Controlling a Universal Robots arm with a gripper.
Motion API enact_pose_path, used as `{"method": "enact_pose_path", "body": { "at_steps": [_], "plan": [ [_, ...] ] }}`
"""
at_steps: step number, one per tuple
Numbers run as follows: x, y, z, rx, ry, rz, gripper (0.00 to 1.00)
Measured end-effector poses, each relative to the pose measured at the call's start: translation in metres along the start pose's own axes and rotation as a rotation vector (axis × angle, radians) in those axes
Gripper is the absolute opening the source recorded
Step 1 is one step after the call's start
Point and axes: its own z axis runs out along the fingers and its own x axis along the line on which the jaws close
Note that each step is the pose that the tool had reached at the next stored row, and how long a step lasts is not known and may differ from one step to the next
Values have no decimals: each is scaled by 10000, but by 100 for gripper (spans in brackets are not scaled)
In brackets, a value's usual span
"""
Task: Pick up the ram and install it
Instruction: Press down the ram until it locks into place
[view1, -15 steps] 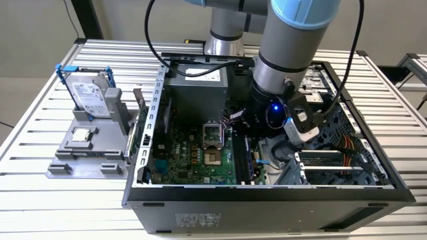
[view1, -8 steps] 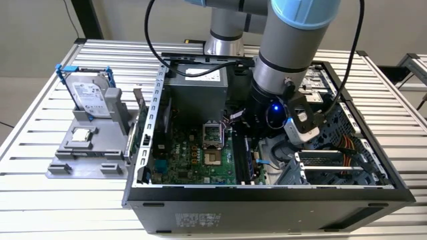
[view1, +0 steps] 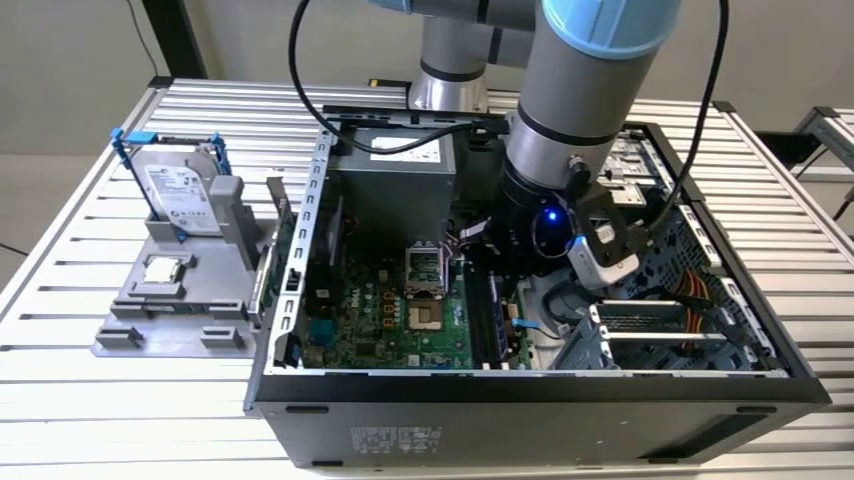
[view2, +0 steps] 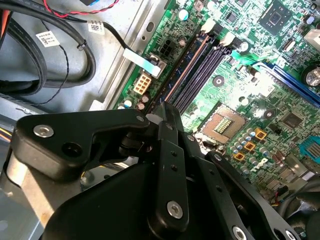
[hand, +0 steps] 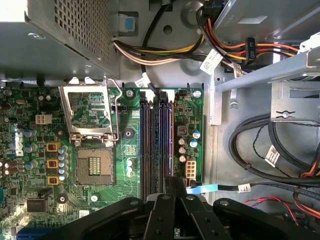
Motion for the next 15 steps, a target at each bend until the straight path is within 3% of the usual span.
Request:
{"method": "enact_pose_path", "body": {
  "at_steps": [15],
  "plan": [
    [0,0,0,-2,-11,-758,0]
  ]
}}
